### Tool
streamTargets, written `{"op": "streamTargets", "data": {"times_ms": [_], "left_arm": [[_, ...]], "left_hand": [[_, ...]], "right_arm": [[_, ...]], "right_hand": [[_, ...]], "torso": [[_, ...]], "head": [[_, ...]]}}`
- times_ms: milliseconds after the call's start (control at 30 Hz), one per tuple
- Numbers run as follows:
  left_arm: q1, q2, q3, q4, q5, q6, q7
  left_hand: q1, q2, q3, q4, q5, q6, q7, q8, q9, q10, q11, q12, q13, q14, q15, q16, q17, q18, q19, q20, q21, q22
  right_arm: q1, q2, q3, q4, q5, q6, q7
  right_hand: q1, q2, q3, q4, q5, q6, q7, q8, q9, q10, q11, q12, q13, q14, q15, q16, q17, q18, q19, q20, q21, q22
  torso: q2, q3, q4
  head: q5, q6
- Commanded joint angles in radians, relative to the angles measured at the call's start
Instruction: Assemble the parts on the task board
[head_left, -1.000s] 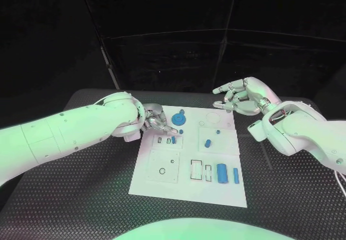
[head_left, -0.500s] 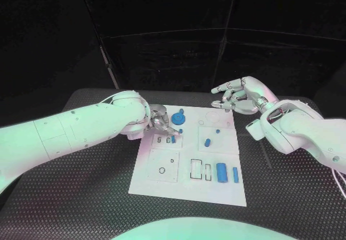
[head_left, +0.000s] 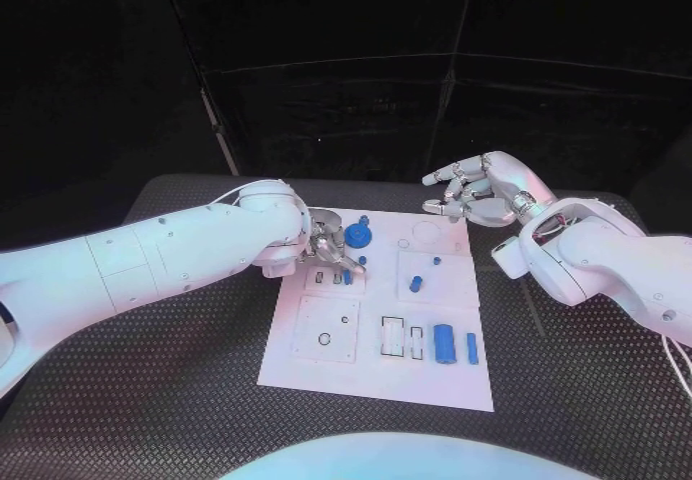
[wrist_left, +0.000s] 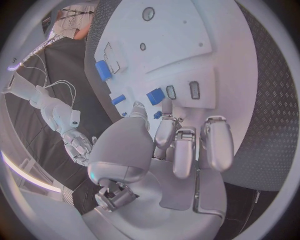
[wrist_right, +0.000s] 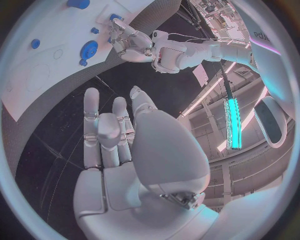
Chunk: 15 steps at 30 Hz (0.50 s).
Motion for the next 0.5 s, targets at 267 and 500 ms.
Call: {"op": "streamTargets", "data": {"times_ms": [267, 500], "left_arm": [[0.002, 0.012, 0.000, -0.005, -0.006, 0.027, -0.009], [0.002, 0.015, 0.000, -0.006, -0.006, 0.034, -0.010]], "left_hand": [[0.030, 0.011, -0.007, -0.003, -0.003, -0.014, 0.003, 0.014, 0.015, 0.002, -0.002, 0.003, 0.003, 0.106, -0.005, 0.003, 0.263, -0.006, 0.003, 0.000, 0.007, 0.003], [0.052, 0.018, -0.007, -0.006, -0.003, -0.020, 0.003, 0.022, 0.025, 0.002, -0.002, 0.003, 0.004, 0.106, -0.005, 0.003, 0.263, -0.006, 0.001, 0.001, 0.007, 0.002]], "right_arm": [[0.002, 0.007, 0.001, -0.006, 0.002, 0.005, -0.004], [0.002, 0.011, 0.001, -0.011, 0.002, 0.006, -0.006]], "right_hand": [[0.006, -0.004, -0.003, 0.003, 0.083, -0.007, -0.002, 0.006, 0.000, -0.005, -0.003, -0.013, -0.012, -0.001, -0.001, -0.016, -0.001, 0.005, 0.011, -0.002, -0.014, -0.007], [0.006, -0.004, -0.003, 0.003, 0.084, -0.007, -0.002, 0.006, 0.000, -0.006, -0.003, -0.014, -0.012, -0.001, -0.001, -0.018, -0.002, 0.005, 0.011, -0.002, -0.014, -0.007]], "torso": [[0.000, -0.0009, 0.0006], [-0.001, -0.0008, 0.0003]], "head": [[0.000, -0.005], [0.001, -0.008]]}}
